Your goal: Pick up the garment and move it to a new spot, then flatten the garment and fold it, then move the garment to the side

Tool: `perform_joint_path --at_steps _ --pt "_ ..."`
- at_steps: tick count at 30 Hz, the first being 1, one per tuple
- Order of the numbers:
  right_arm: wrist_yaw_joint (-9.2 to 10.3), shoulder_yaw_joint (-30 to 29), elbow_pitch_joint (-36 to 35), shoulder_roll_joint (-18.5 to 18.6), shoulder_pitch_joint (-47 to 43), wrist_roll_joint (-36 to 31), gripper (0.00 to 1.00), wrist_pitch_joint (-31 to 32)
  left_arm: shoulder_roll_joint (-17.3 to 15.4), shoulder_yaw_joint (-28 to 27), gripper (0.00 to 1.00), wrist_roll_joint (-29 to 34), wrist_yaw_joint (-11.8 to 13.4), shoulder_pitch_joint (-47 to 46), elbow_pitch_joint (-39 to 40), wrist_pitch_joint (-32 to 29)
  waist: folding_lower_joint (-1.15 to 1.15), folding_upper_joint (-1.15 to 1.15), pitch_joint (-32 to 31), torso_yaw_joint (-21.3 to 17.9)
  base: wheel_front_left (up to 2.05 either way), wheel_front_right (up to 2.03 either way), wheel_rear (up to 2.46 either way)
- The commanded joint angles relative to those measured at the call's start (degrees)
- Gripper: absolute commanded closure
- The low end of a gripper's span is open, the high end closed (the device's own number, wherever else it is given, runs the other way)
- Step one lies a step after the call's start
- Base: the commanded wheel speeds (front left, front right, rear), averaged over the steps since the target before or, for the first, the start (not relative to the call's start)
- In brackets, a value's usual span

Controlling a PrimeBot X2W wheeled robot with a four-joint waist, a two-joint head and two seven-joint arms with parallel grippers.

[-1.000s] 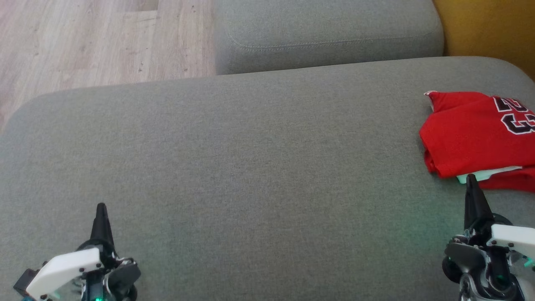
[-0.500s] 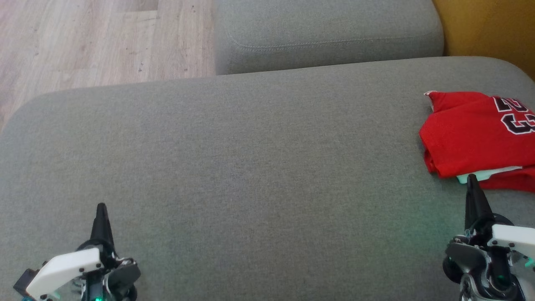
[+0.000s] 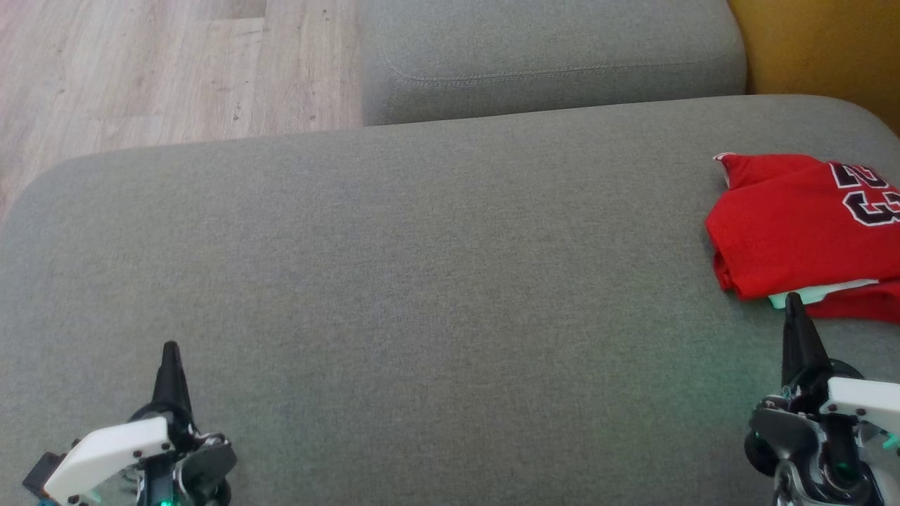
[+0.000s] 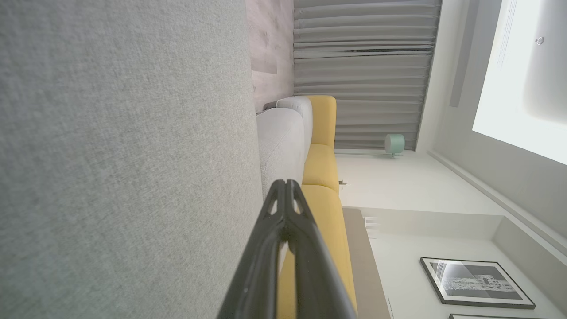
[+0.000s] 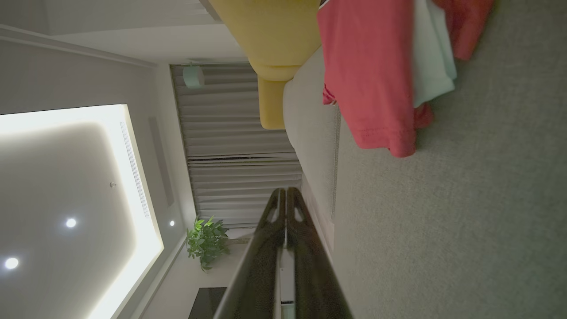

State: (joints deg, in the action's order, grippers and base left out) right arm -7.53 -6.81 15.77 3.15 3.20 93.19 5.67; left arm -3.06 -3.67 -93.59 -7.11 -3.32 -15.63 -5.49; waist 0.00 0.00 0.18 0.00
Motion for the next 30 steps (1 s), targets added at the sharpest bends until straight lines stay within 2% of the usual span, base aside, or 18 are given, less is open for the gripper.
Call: perform_joint_path --at_steps 1,30 --pt "0.04 0.97 -1.78 0.25 2.92 -0.46 1.0 0.26 -0.41 -2.05 1.0 0.77 -0.37 -2.8 1.62 -0.36 0.0 0.0 0.0 0.0 0.0 0.0 0.0" --pt "0.04 0.72 -1.77 0.07 2.94 -0.67 1.0 0.47 -0.21 -2.34 1.0 1.01 -0.37 -2.82 1.61 -0.59 0.0 0.0 0.0 0.0 0.0 0.0 0.0"
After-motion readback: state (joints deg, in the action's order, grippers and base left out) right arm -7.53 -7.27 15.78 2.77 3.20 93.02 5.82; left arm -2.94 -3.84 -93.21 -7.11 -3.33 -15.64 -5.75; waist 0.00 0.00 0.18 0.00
